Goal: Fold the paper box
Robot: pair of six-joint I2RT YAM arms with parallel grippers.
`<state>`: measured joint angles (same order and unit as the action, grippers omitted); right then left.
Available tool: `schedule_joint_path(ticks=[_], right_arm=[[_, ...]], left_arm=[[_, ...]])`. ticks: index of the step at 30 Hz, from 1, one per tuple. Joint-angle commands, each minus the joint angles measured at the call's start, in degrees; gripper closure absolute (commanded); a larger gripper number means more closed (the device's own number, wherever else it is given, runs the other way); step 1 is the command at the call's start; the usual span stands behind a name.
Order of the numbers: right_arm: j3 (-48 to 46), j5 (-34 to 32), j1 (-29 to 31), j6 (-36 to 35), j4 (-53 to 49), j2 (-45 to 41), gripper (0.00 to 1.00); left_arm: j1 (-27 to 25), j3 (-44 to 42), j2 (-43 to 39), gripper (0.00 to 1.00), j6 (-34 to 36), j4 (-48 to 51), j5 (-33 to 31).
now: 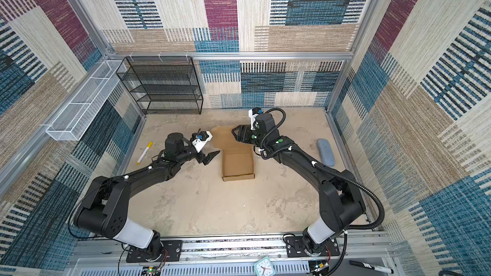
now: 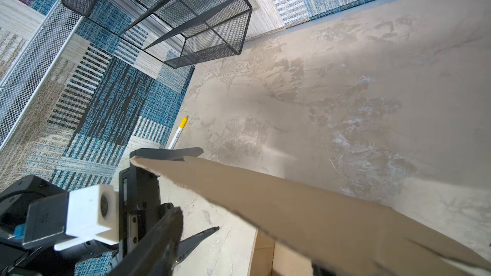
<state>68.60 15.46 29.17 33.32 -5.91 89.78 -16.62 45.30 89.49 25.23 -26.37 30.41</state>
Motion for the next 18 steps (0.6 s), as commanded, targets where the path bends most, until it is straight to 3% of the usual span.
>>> schedule_joint_path(ticks=[1, 7, 18], right_arm=[[-0.22, 0.71, -0.08, -0.48, 1.87, 0.21, 0.26], [-0.13, 0.8, -0.42, -0.65, 1.96, 0.48, 0.26], [-0.04, 1.13, -0.89, -0.54, 2.13, 0.97, 0.26]], left_arm=[[0.1, 1.59, 1.22, 0.05, -2.45, -2.65, 2.28], [0.19, 2.51, 3.25, 0.1, -2.64, -2.46, 5.26], [0.27, 3.07, 5.27, 0.26, -4.0, -3.73, 5.48]])
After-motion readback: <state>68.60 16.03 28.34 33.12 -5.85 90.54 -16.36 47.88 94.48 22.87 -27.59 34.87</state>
